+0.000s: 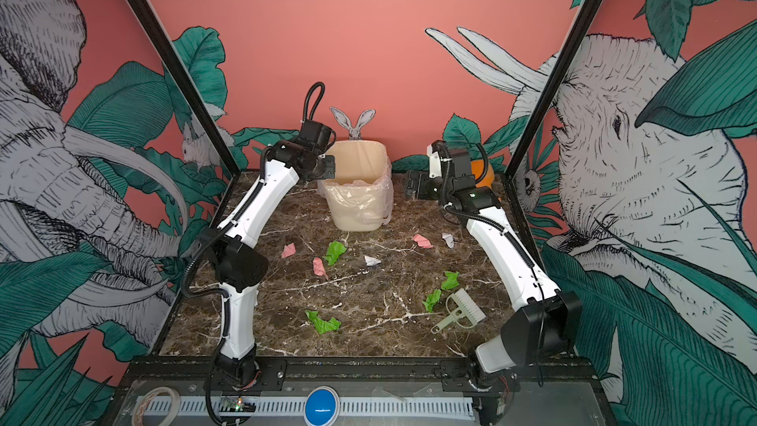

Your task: Sweep away the paper scraps from the table

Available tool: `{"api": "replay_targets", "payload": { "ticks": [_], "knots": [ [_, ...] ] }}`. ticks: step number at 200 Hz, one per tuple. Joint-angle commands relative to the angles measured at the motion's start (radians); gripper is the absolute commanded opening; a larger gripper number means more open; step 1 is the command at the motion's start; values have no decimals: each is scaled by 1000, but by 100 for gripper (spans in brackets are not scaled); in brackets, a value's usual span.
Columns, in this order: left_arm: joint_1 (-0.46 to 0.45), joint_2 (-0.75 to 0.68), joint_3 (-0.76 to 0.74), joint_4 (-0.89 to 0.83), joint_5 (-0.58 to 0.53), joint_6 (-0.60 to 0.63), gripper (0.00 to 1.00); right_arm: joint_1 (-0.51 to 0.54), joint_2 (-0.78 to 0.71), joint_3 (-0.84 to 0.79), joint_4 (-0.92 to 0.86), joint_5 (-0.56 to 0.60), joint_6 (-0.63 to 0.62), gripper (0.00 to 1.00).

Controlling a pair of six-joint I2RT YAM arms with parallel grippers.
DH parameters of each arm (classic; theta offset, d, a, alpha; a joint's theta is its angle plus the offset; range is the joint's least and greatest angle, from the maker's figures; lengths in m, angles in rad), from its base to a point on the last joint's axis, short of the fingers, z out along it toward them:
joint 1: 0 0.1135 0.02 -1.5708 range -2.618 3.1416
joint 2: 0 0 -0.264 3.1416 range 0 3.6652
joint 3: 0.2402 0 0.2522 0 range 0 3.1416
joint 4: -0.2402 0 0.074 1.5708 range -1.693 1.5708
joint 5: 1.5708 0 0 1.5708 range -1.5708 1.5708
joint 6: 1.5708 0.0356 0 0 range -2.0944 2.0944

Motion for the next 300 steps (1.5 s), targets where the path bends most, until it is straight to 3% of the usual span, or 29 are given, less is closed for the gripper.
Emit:
{"api": "replay_targets", "payload": {
  "ticks": [1, 55, 148, 258, 300],
  "knots": [
    [-3, -9, 15, 7, -57, -16, 0, 2, -29, -10, 33, 3, 11, 99],
    [35, -46, -10, -12, -153, -10, 0, 2, -45, -21, 25, 9, 13, 99],
    [216, -275, -374, 111, -169, -27, 0, 2, -32, -21, 39, -4, 29, 99],
    [234, -304, -414, 147, -141, -34, 0, 5, -23, -15, 34, -9, 40, 99],
    [234, -331, -406, 155, -127, -14, 38, 5, -33, -18, 5, 14, 12, 99]
  ]
}}
